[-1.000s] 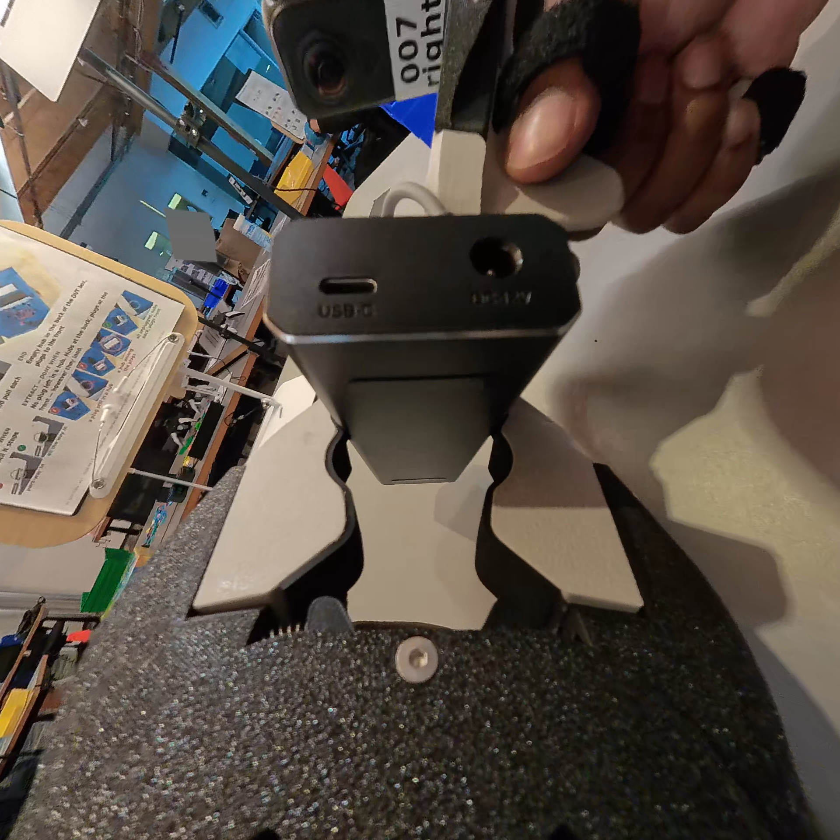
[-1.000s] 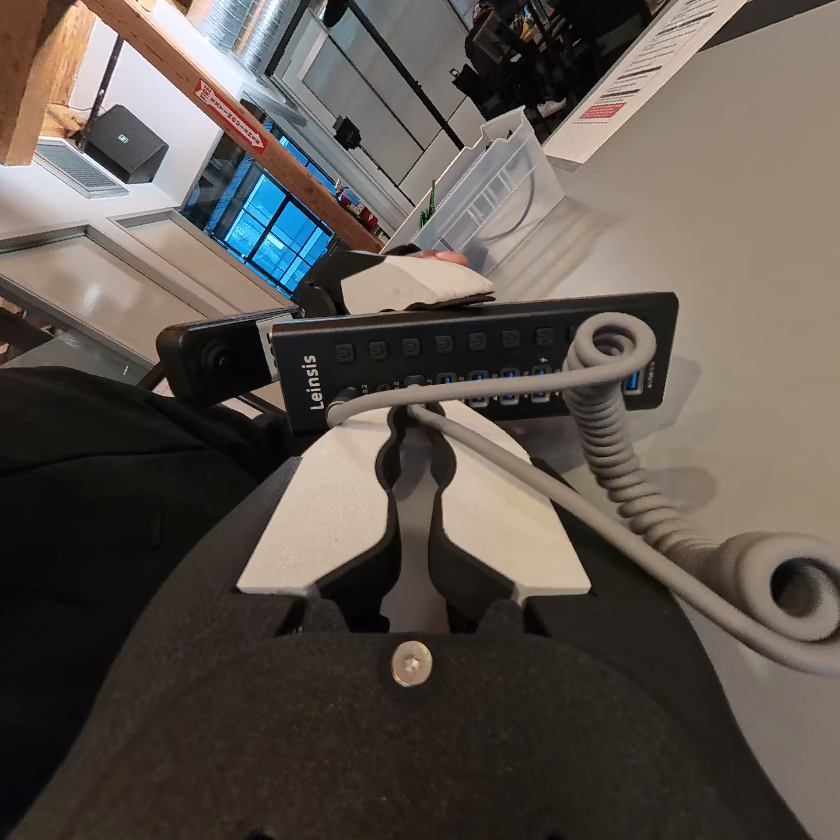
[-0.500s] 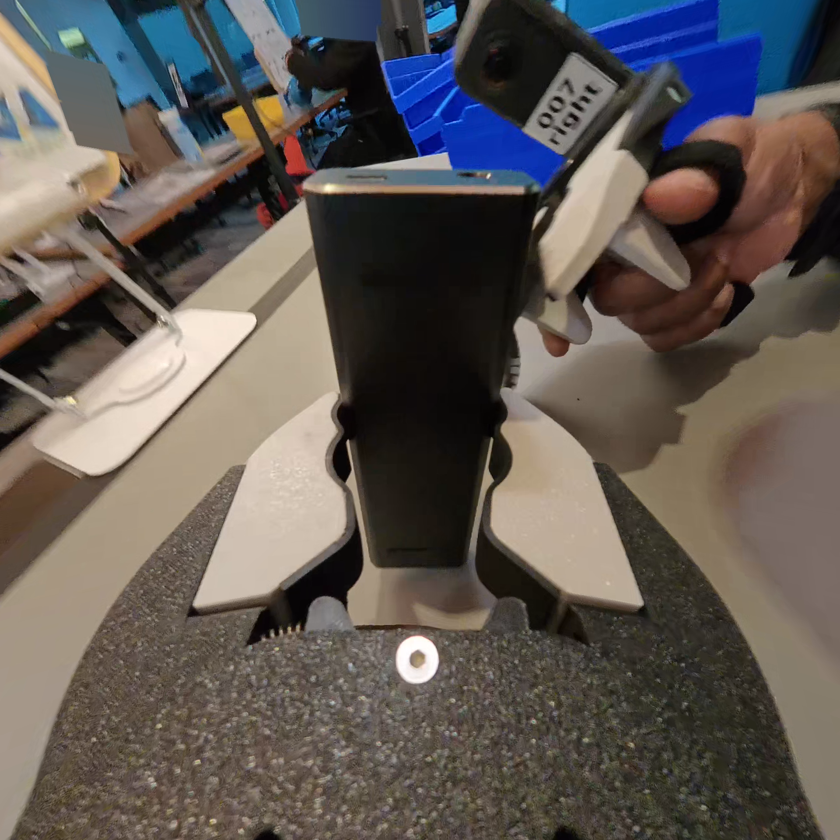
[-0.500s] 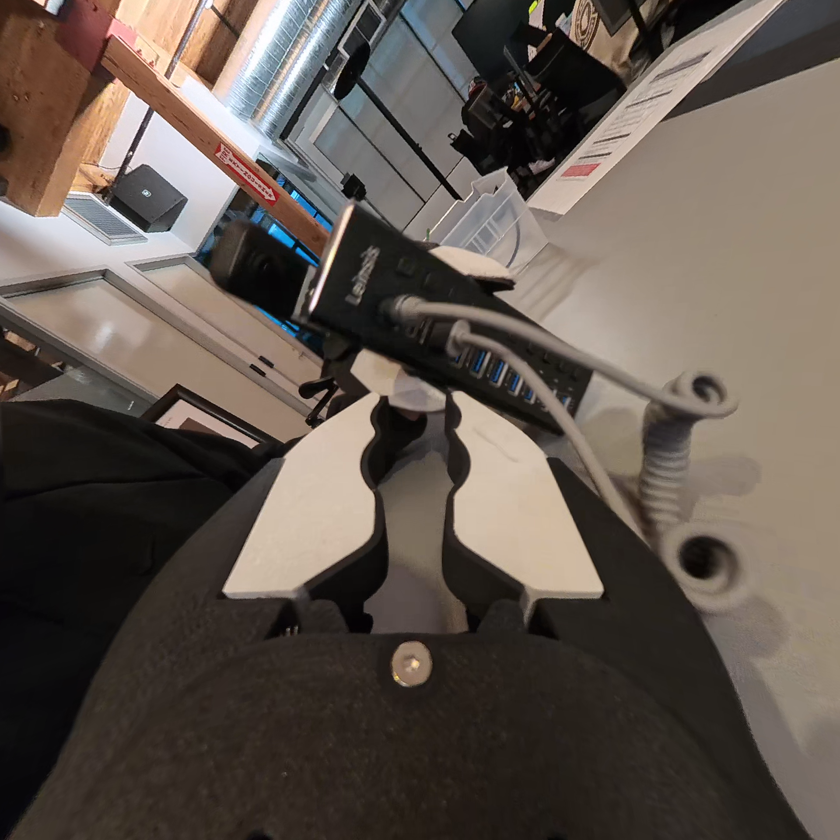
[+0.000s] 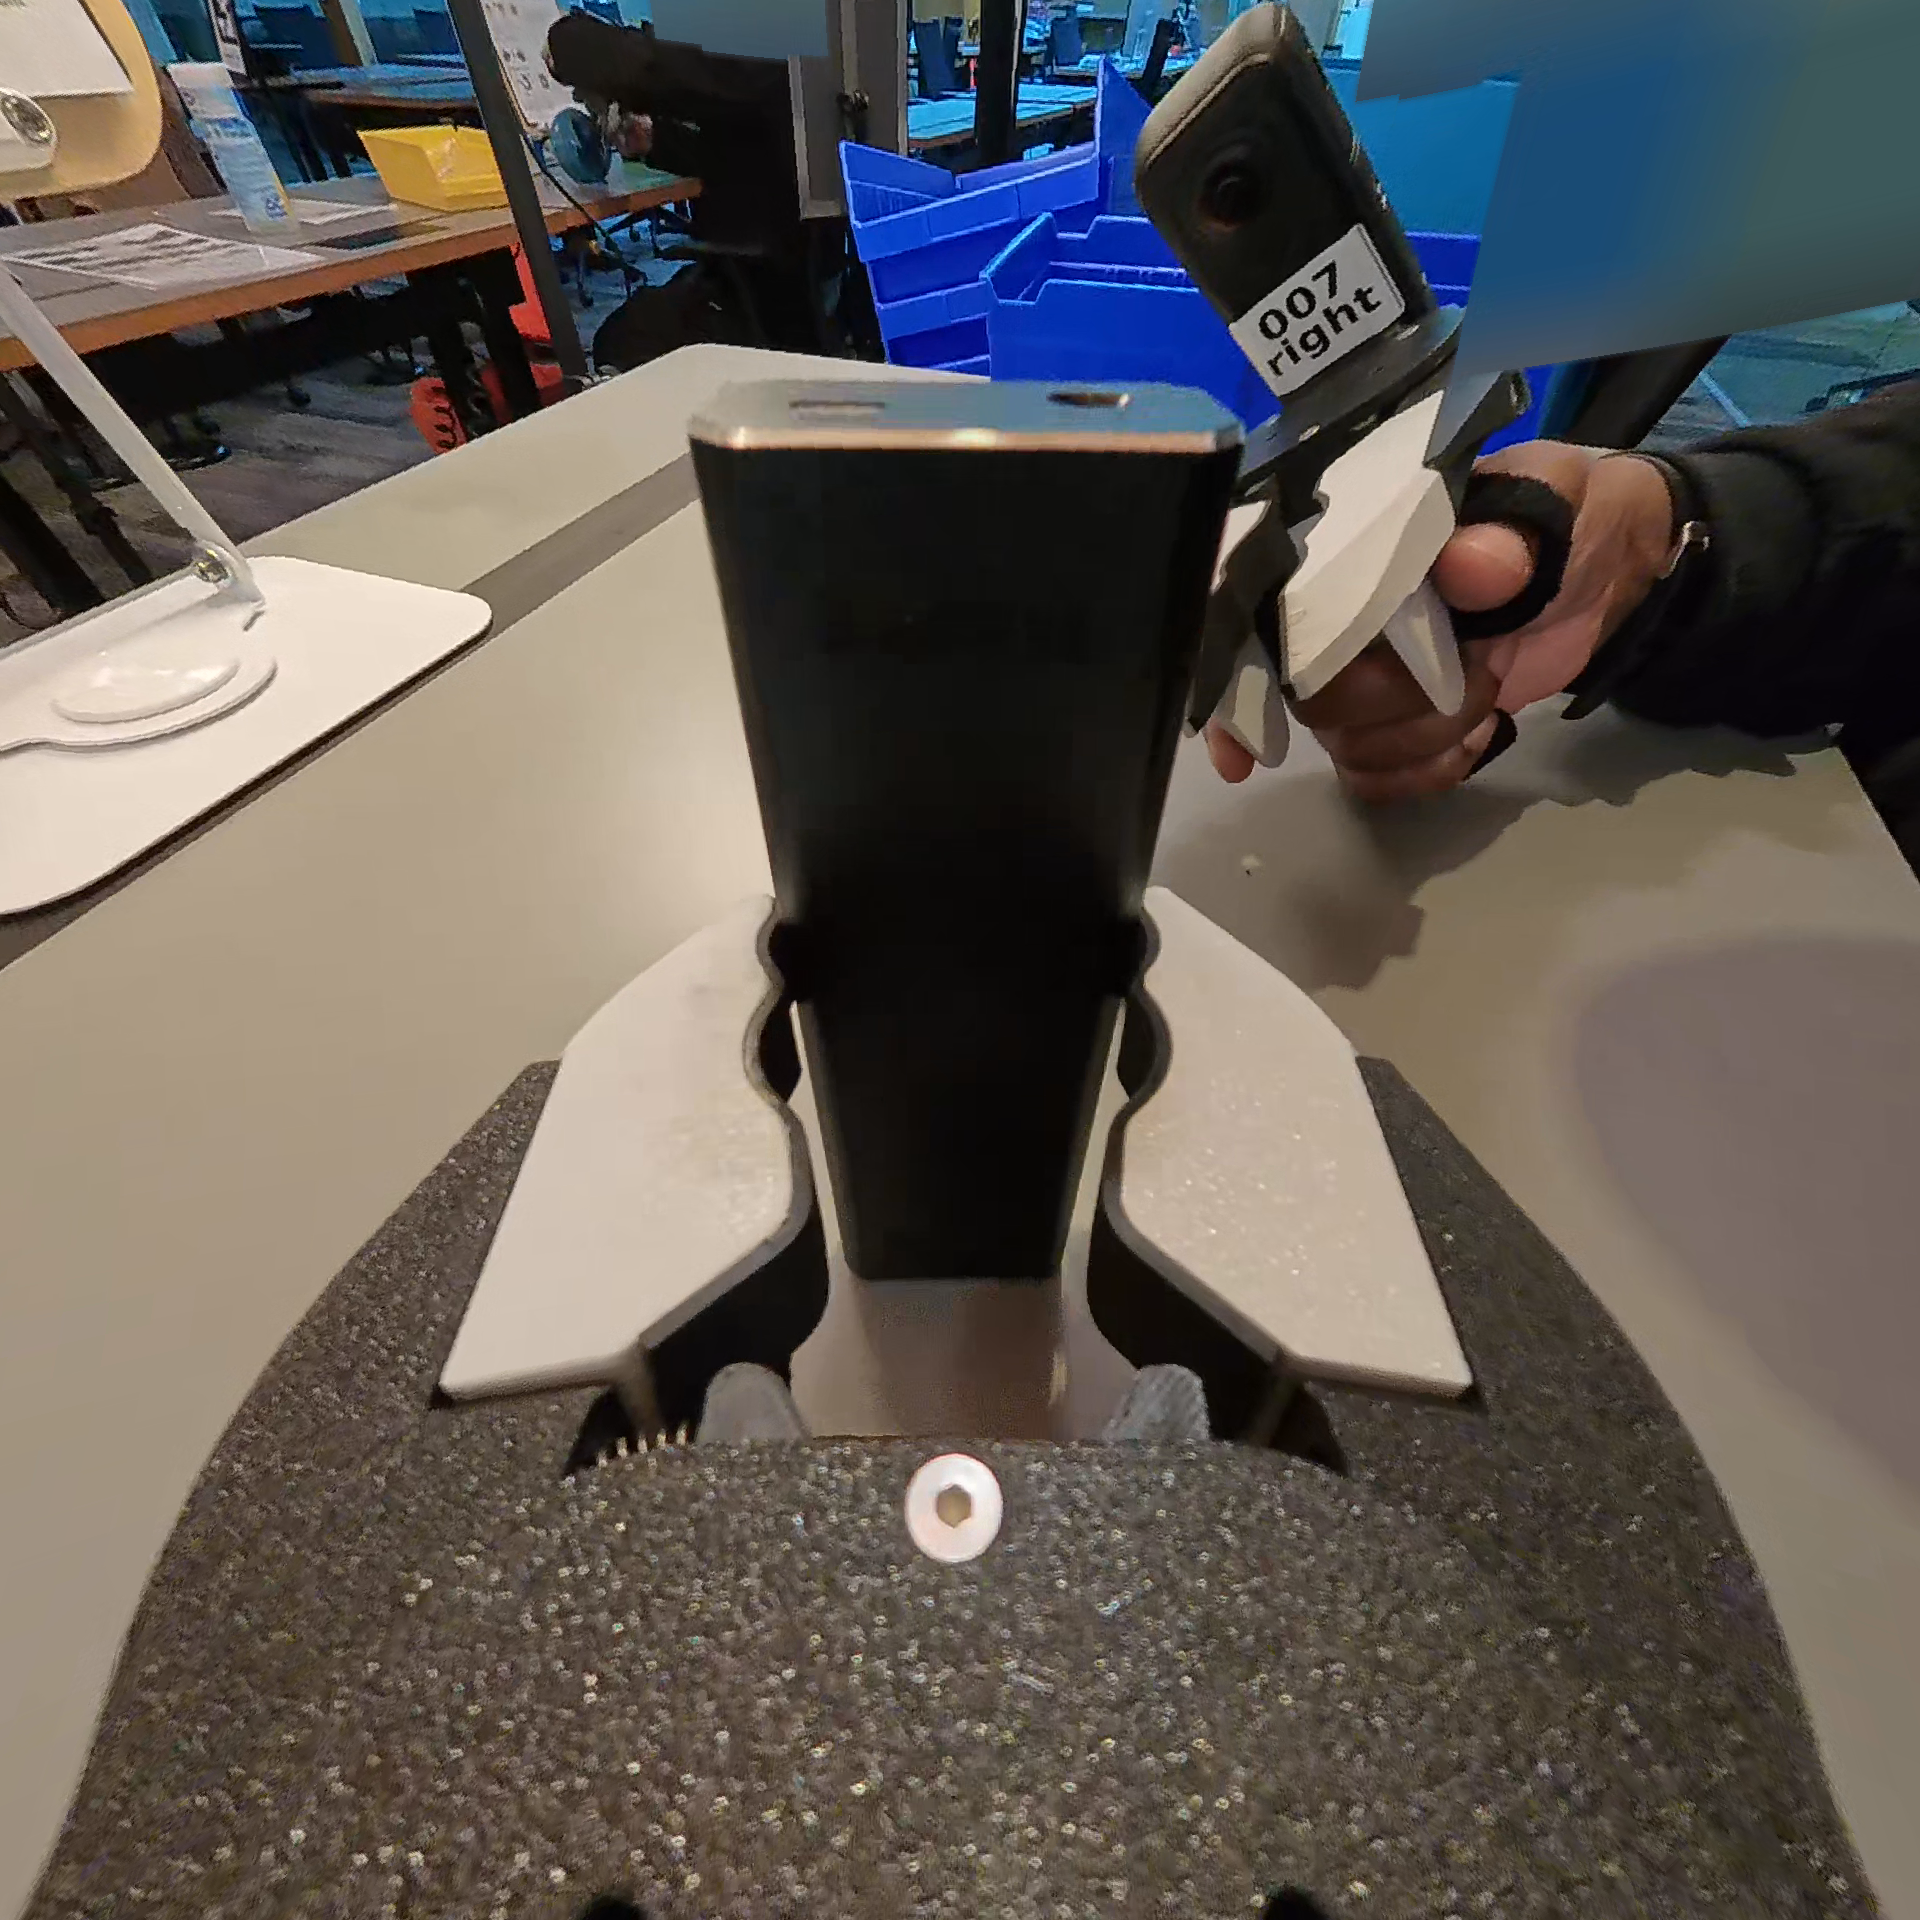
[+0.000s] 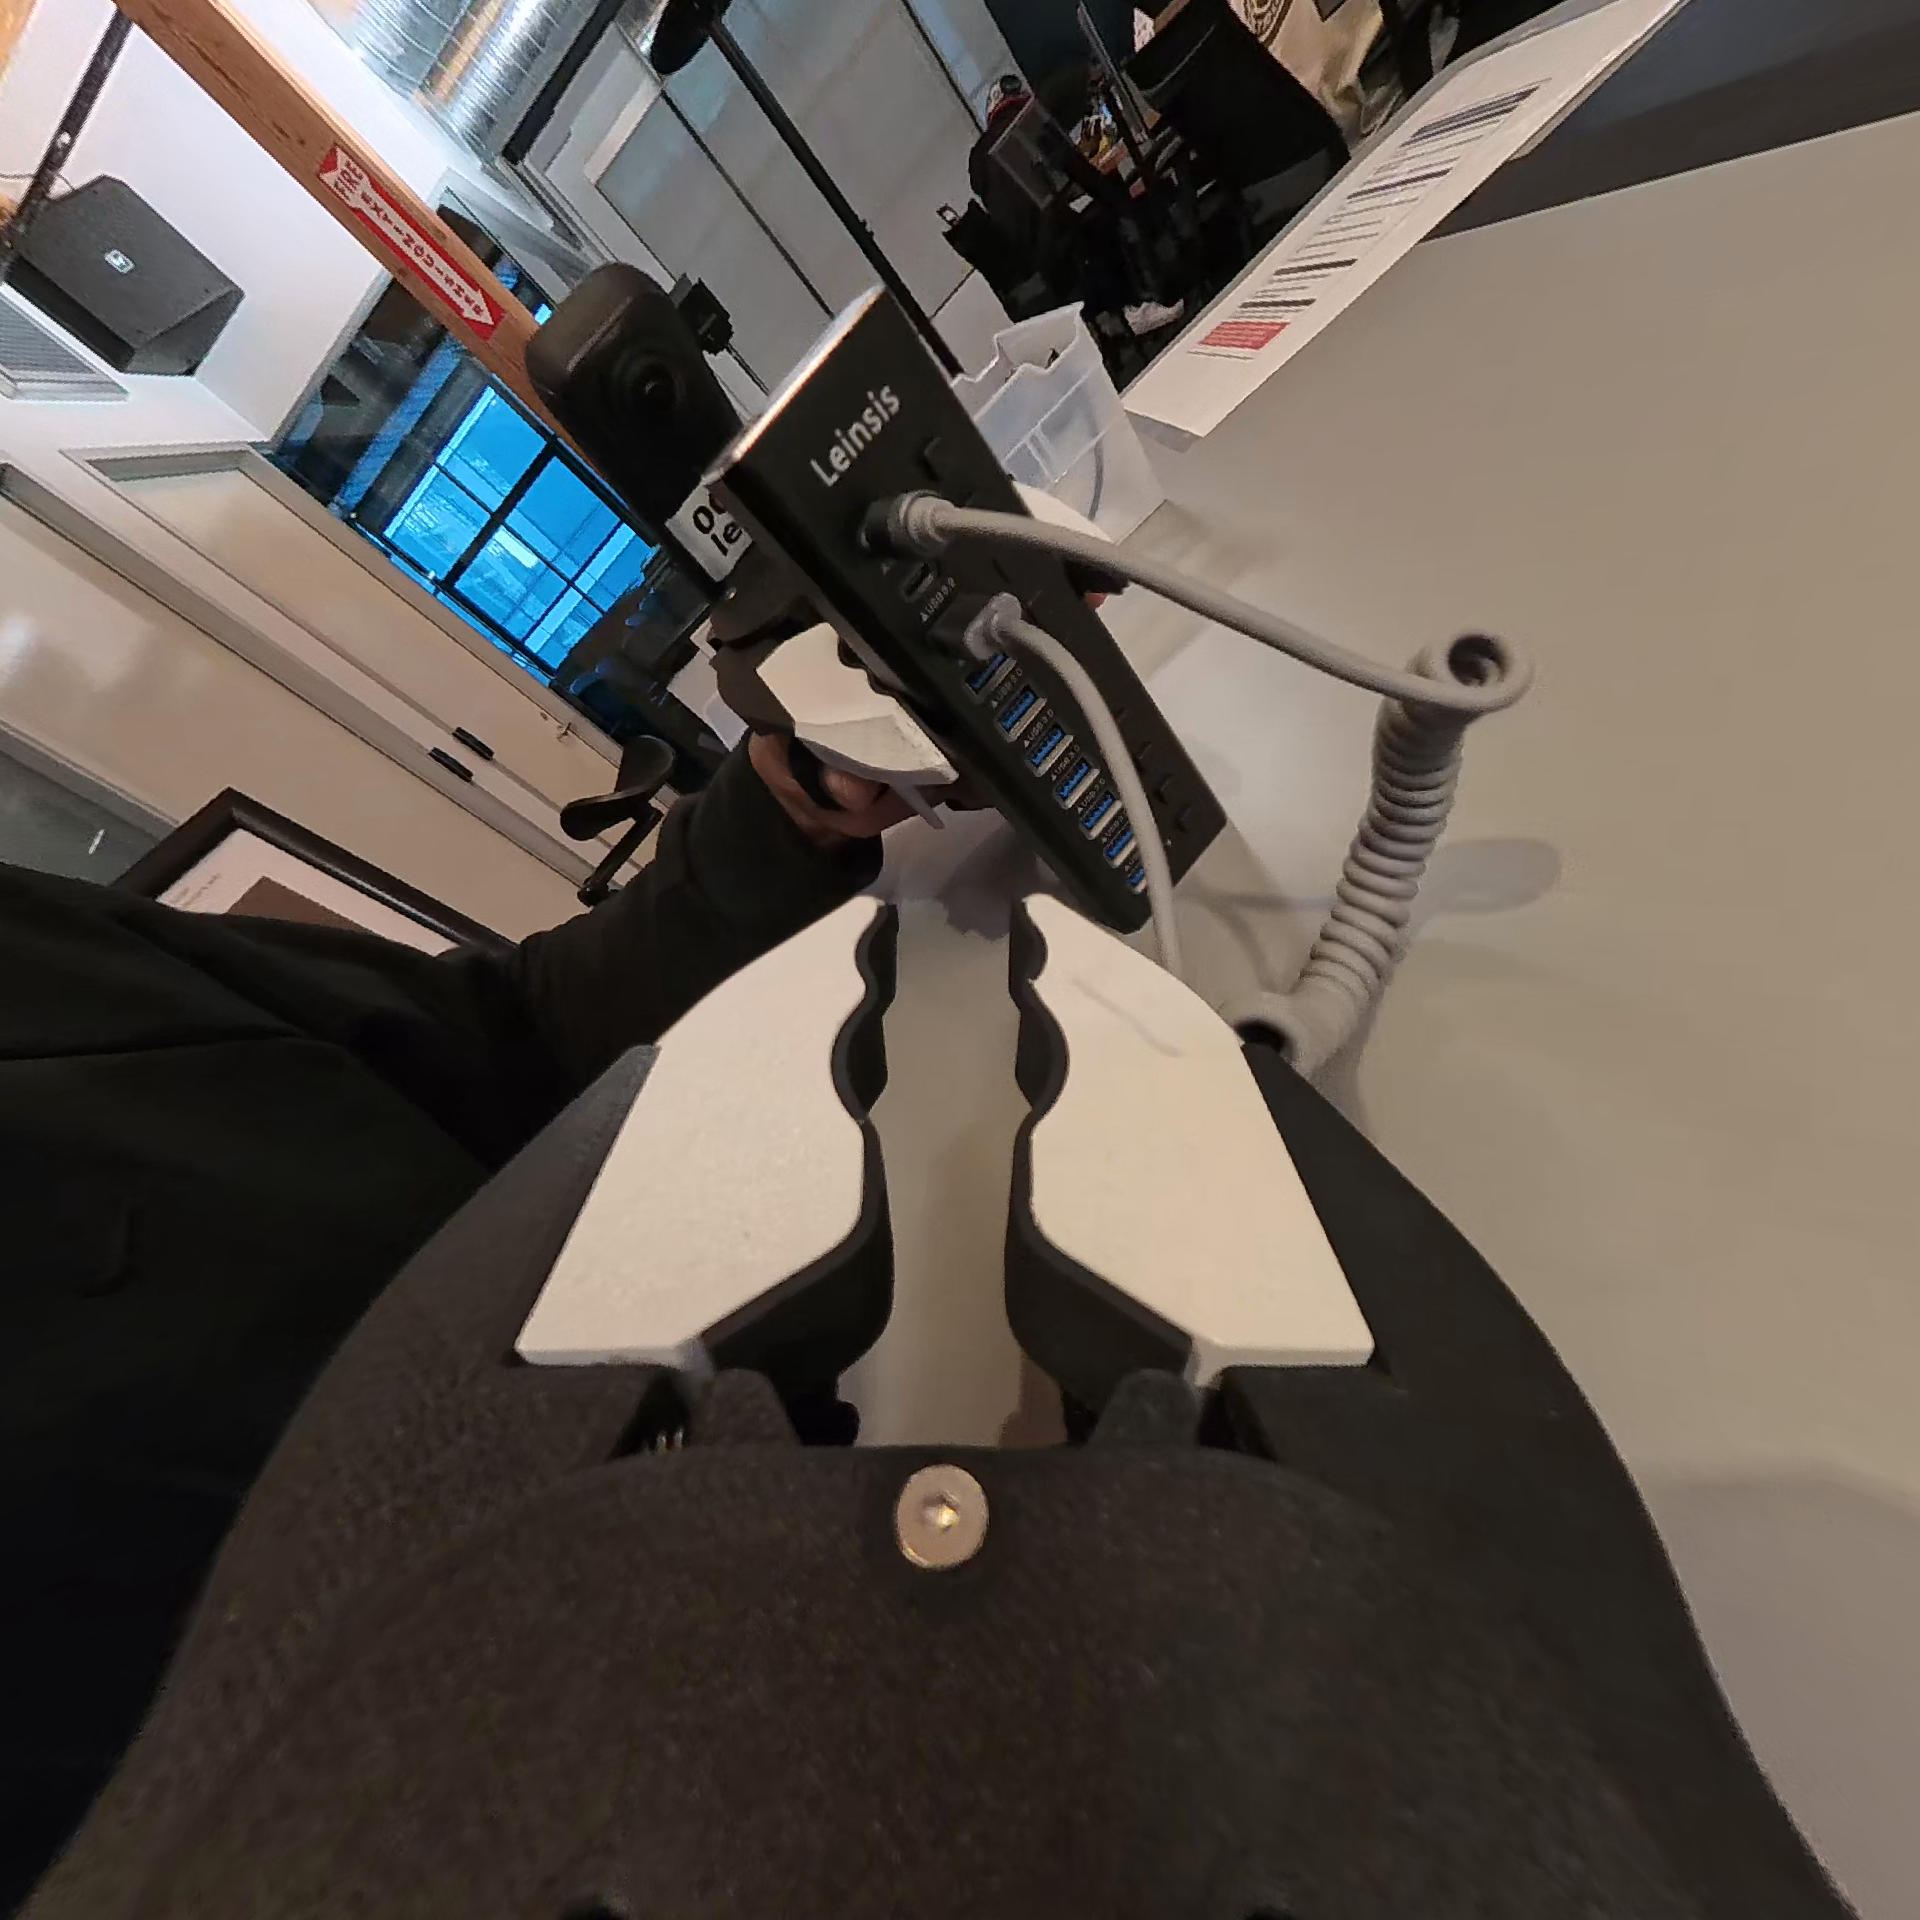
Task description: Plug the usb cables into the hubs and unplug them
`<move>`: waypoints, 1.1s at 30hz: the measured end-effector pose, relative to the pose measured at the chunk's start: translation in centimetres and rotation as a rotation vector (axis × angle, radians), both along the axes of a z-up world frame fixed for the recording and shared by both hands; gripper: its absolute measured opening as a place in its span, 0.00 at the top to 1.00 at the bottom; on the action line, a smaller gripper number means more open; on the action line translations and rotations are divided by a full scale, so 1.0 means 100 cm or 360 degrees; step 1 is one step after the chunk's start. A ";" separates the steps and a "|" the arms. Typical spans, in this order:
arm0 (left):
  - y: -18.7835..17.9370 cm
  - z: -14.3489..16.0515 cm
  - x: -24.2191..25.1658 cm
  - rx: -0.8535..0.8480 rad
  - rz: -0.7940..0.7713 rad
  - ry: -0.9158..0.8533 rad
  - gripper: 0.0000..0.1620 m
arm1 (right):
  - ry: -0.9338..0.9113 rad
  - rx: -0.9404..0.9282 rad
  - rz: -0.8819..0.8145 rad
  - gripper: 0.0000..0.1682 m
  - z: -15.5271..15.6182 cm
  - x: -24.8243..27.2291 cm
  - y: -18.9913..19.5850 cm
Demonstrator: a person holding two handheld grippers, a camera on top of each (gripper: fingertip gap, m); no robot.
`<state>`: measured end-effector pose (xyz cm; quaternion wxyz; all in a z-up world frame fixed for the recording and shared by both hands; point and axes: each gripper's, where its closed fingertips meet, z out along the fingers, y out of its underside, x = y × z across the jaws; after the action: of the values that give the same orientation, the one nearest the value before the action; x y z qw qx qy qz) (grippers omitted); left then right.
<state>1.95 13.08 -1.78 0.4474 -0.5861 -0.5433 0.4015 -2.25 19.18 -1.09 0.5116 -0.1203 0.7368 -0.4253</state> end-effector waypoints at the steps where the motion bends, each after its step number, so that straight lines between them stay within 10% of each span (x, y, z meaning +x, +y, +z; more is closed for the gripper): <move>1: 0.000 0.000 0.003 0.0002 -0.0006 -0.0006 0.63 | 0.0005 -0.0002 0.0009 0.88 0.000 0.001 0.001; 25: -0.005 -0.004 0.006 0.0004 0.0051 0.0011 0.66 | 0.0078 -0.0140 -0.0009 0.85 -0.003 0.004 -0.004; 33: -0.001 -0.046 -0.015 -0.0117 0.0083 -0.0391 0.67 | 0.0067 -0.0070 -0.0067 0.86 -0.006 0.015 -0.030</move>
<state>0.43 13.01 -6.42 0.3451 -0.6326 -0.5940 0.3577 -0.77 16.17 -1.70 0.4842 -0.1249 0.7402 -0.4495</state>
